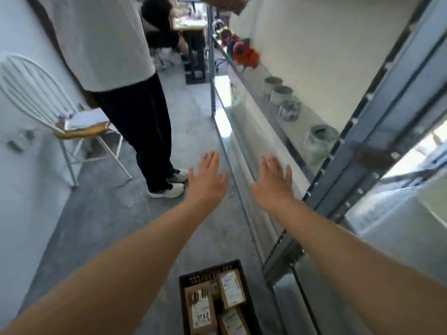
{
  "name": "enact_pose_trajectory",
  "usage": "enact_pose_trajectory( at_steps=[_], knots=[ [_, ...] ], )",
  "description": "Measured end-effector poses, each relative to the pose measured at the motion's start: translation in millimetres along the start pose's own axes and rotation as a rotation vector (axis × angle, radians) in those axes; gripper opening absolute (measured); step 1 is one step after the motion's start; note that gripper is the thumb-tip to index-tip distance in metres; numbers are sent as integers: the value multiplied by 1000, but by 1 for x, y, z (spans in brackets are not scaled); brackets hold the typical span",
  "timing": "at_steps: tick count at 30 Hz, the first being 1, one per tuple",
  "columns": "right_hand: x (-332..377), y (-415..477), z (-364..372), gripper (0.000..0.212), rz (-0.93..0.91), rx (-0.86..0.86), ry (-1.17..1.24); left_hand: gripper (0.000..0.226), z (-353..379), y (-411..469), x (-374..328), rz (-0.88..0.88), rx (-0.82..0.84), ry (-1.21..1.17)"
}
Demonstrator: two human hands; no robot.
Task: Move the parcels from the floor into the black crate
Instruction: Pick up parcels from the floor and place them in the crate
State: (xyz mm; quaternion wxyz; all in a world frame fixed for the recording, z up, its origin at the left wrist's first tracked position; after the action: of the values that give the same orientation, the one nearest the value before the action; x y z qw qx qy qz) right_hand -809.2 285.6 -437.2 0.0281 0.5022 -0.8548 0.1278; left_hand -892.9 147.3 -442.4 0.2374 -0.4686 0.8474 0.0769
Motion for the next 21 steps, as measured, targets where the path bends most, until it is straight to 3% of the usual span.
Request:
enact_pose_trajectory(
  at_steps=[5,11,15,21],
  knots=[
    [42,-70,-207,75,-143,-467,-145,67,-168,-46,-136,326,-220,70],
    [60,-155,-385,78,-69,-807,-168,68,-327,-91,-243,461,-579,69],
    [45,-208,-428,78,67,-970,-195,66,-365,-114,-270,637,-669,86],
    [36,-272,-417,76,285,-927,-188,66,-350,-143,-261,803,-644,136]
  ],
)
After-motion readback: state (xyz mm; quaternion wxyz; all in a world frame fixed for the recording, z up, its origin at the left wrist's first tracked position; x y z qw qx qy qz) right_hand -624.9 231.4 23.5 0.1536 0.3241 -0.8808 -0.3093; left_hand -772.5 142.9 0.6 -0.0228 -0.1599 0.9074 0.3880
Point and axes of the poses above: each hand's wrist, its own y-axis towards the middle knuckle, its own z-axis out of the palm, x = y × z, the point moved 2 cm from there along y, towards the middle knuckle, and after that the axes turned 7 degrees about x, right-handed, at the moved point
